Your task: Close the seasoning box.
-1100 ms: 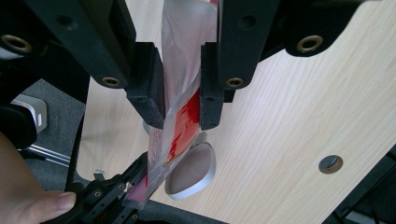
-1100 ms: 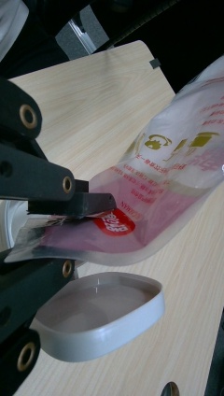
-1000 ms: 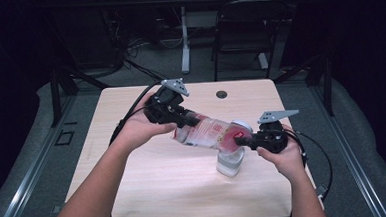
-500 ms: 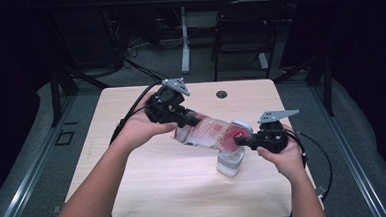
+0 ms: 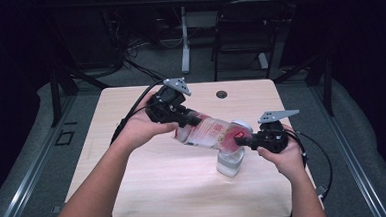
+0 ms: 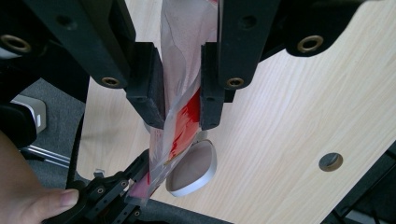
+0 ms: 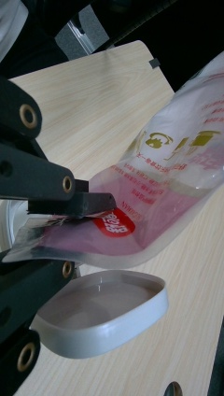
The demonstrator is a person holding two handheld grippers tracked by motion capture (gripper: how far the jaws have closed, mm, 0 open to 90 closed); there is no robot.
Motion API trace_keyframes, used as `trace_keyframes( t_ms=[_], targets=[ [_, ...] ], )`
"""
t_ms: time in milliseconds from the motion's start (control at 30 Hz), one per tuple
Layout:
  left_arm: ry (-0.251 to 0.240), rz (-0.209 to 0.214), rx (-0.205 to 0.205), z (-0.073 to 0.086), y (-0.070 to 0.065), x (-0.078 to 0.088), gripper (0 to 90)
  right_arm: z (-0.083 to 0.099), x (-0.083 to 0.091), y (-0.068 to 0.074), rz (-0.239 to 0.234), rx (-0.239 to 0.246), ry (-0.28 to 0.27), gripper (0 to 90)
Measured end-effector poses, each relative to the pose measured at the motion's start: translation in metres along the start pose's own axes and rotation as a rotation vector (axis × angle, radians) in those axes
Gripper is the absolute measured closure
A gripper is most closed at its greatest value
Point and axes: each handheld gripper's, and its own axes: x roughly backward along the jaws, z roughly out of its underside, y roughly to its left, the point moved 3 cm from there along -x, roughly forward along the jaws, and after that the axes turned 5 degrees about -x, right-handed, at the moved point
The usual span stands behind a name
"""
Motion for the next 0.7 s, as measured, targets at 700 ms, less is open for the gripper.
trace_keyframes(
  t_ms=[700],
  targets=[
    [-0.007, 0.003, -0.002, -0.0032, -0.0008, -0.0010, 73.3, 0.0007, 0.0002, -0.0013, 0.005, -0.003, 0.006, 85.5]
  ],
)
